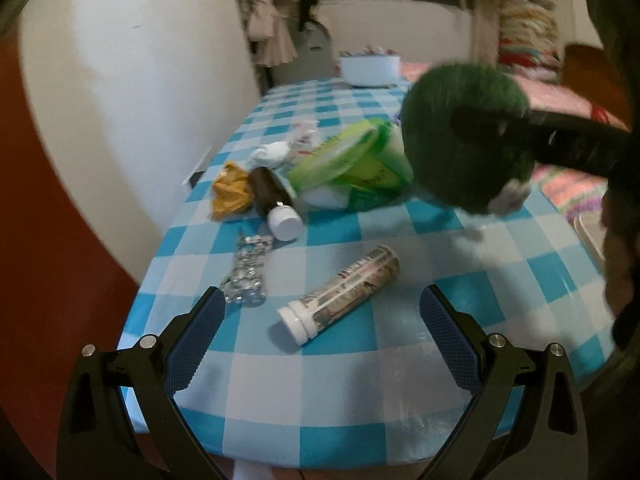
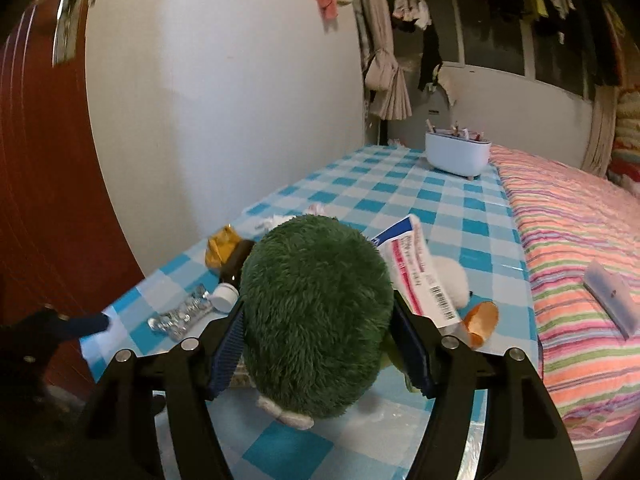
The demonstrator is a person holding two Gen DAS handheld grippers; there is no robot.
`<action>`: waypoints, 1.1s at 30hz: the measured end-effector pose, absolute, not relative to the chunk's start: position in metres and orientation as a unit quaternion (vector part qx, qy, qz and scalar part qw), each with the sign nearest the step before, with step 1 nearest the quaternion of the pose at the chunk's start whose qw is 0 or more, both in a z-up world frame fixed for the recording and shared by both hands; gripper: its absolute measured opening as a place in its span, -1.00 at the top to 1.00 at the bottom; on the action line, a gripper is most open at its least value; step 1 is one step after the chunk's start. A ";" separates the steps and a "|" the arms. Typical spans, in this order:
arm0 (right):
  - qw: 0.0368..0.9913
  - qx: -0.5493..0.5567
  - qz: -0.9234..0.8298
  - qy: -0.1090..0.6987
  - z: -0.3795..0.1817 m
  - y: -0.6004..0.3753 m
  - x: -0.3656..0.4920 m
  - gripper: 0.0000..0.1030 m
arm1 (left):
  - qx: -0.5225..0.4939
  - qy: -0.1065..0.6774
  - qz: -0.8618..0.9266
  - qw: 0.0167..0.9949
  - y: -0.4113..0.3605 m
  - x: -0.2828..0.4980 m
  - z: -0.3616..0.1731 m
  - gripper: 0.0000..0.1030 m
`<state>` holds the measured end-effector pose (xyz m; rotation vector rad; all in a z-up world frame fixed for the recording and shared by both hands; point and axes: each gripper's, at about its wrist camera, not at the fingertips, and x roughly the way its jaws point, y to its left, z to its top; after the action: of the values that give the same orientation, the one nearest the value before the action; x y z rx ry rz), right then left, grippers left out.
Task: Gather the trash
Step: 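Grasp the white pill tube with the left tool while the right tool lifts the plush toy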
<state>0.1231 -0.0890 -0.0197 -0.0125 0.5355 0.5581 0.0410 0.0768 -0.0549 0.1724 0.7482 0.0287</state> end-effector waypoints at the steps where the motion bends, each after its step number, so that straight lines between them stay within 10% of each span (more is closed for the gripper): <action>1: 0.925 0.006 0.274 0.261 -0.018 -0.096 0.122 -0.27 | 0.098 0.368 0.008 0.925 0.074 0.044 -0.058 -0.87; 26: 0.931 0.092 0.254 0.247 -0.016 -0.182 0.102 -0.28 | 0.166 0.489 -0.120 0.848 0.073 0.133 -0.110 -0.83; 33: 0.935 0.109 0.241 0.237 -0.015 -0.197 0.102 -0.28 | 0.126 0.500 -0.155 0.843 0.067 0.126 -0.104 0.29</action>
<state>0.1015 -0.1965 -0.0154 0.2226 0.4852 0.4927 0.1260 0.0669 -0.1042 0.2671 1.0561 -0.3268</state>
